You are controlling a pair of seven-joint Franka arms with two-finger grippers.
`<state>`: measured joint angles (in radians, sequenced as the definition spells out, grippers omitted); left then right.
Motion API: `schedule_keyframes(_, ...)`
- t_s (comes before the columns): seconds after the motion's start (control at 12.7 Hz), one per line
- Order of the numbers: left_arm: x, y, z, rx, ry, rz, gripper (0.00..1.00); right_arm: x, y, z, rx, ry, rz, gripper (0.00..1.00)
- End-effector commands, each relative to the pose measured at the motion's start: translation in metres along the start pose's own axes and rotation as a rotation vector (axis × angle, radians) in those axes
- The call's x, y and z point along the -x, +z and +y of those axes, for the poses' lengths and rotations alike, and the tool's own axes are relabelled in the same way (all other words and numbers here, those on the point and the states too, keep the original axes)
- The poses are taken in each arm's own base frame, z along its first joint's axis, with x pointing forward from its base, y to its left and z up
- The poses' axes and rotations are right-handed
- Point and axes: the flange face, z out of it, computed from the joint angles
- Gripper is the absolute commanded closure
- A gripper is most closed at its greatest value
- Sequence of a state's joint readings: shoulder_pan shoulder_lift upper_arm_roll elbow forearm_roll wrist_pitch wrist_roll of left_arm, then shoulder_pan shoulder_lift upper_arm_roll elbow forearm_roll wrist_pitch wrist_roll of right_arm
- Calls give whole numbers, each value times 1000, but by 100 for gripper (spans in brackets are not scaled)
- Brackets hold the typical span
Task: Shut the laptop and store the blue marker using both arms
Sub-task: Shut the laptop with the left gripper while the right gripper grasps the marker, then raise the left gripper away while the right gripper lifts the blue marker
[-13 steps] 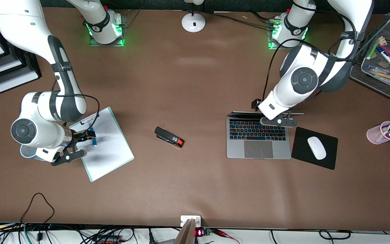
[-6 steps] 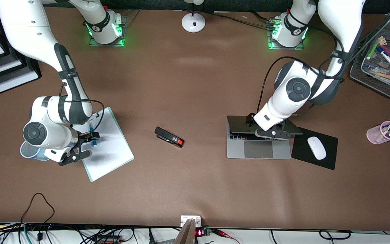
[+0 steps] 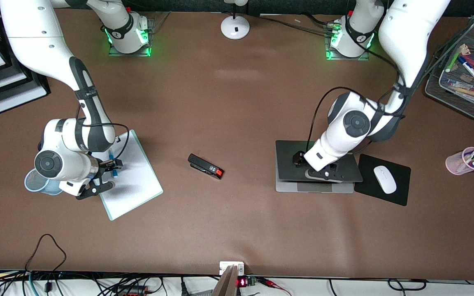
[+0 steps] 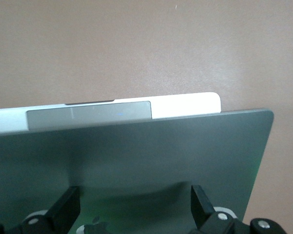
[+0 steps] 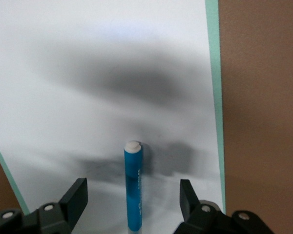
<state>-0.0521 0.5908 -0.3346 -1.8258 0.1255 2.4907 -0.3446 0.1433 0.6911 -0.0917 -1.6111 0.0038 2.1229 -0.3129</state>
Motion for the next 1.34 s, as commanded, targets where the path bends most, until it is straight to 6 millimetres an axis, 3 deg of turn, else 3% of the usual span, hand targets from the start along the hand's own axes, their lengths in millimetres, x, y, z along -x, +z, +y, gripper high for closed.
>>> schedule_keyframes(0.0,-17,15,-2,-34,39,22,0,2,3,1,-6,-25,6,24)
schedule_keyframes(0.16,-23,26,-5,-43,48,17,0,2,4,1,-7,-25,5,31)
schedule_keyframes(0.47,-21,37,-8,-54,56,5,0,0,12,0,-6,-27,3,31)
schedule_keyframes(0.71,-27,23,-17,-62,49,17,0,0,18,0,-6,-27,1,31)
schedule_keyframes(0.94,-36,-30,-26,-95,35,43,0,0,19,1,-5,-26,1,38)
schedule_keyframes(1.02,-39,-53,-32,-111,26,49,0,0,19,1,-5,-33,-4,45)
schedule_keyframes(1.26,-43,-110,-57,-149,-13,70,0,0,19,-1,-5,-51,-5,53)
